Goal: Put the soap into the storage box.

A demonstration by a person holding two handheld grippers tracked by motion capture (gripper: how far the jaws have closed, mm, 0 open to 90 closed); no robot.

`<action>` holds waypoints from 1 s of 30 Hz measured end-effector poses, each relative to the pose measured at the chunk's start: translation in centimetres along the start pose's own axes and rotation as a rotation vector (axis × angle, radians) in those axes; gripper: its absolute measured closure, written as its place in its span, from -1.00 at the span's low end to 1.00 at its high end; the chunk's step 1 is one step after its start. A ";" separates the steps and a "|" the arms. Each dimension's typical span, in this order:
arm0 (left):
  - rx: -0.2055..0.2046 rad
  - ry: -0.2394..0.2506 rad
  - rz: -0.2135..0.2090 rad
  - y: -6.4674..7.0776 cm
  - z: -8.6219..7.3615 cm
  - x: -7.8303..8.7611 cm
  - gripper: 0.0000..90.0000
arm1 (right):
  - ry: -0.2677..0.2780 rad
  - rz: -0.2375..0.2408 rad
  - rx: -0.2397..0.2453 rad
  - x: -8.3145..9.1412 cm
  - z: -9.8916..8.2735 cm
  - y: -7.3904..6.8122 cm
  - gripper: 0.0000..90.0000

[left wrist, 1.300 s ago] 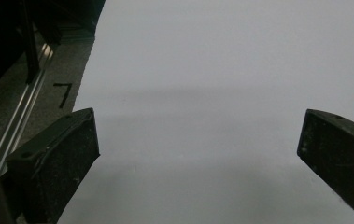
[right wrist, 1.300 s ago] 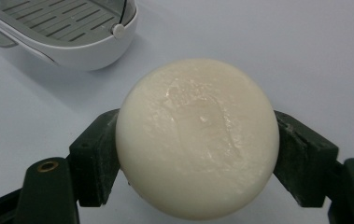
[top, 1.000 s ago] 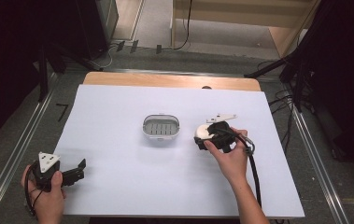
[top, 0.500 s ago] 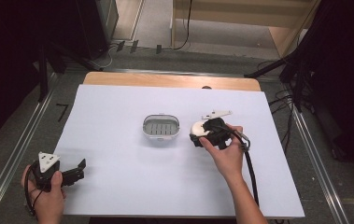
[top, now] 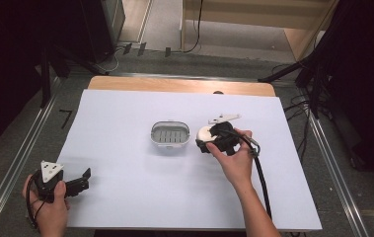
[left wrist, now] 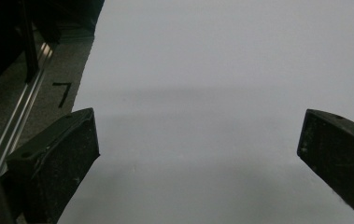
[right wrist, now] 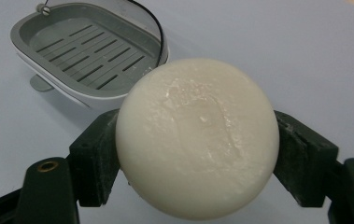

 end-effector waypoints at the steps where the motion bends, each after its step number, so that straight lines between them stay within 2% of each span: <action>1: -0.001 0.000 -0.001 0.0 0.0 0.0 -1.00 | -0.001 0.000 -0.001 -0.1 0.1 -0.1 -0.45; 16: -0.001 -0.007 0.003 0.0 0.0 0.0 -1.00 | 0.011 0.017 0.018 -0.1 1.6 -1.2 -0.45; 30: 0.001 -0.016 -0.001 0.0 0.0 -0.1 -1.00 | 0.016 0.050 0.038 -1.0 3.3 -3.7 -0.45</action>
Point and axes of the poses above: each handheld gripper's, and its own axes: x roughly backward along the jaws, z roughly out of its top, y roughly to its right, the point moved 5 cm from there along -x, roughly forward along the jaws, and after that the axes turned 14 degrees about -z, right-handed, at the moved point
